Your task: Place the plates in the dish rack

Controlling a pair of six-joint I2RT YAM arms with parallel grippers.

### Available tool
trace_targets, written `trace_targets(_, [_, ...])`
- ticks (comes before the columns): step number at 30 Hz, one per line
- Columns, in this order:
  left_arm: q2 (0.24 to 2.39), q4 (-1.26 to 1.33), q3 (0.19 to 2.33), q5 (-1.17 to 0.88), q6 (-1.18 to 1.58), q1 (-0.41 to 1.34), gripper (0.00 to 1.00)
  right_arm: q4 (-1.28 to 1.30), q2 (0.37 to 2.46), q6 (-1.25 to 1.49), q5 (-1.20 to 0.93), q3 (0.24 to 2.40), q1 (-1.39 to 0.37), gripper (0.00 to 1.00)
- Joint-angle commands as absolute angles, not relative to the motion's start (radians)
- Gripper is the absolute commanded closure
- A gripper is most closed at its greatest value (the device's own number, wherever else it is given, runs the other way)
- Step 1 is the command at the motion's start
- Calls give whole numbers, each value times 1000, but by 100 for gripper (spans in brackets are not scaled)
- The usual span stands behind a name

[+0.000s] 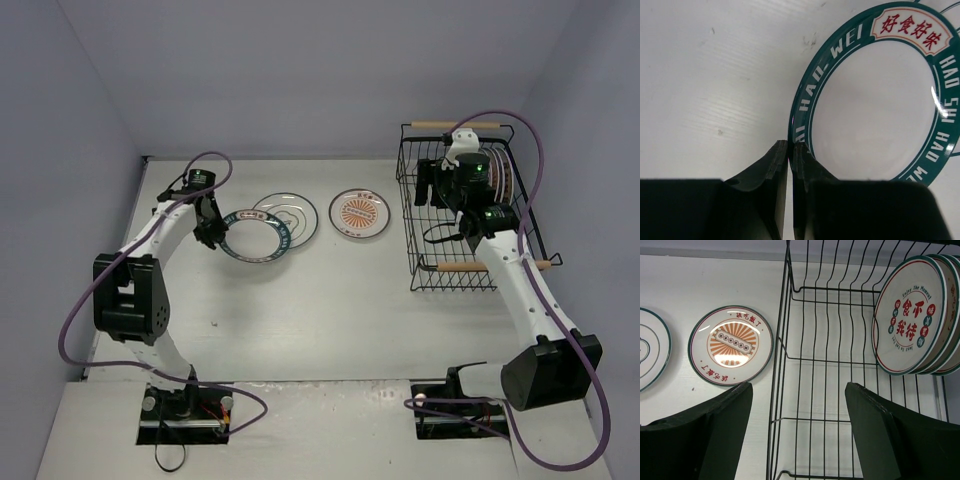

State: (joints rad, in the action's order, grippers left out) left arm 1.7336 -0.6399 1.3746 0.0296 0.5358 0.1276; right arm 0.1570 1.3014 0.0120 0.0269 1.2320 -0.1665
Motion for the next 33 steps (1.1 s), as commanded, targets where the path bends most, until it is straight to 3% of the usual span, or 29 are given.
trace_targets(1, [1616, -578, 1321, -47, 531, 97, 100, 74, 1301, 25, 9, 1252, -178, 24])
trace_targets(10, [1479, -448, 1069, -126, 538, 55, 99, 52, 1325, 35, -32, 1241, -189, 24])
trace_targets(11, [1477, -439, 1057, -135, 540, 54, 91, 49, 1325, 37, -35, 1238, -190, 24])
trace_targets(12, [1476, -419, 1046, -143, 541, 54, 89, 45, 1327, 38, -38, 1233, -190, 24])
trace_targets(23, [1480, -347, 971, -232, 554, 54, 84, 37, 1333, 49, -51, 1215, -193, 24])
trace_targets(26, [1471, -336, 953, -239, 551, 55, 74, 37, 1325, 52, -51, 1204, -193, 24])
trace_targets(28, [1460, -327, 940, -238, 545, 54, 59, 37, 1318, 57, -57, 1200, -193, 24])
trace_targets(33, [1445, -290, 908, -276, 520, 26, 44, 37, 1298, 60, -75, 1181, -193, 24])
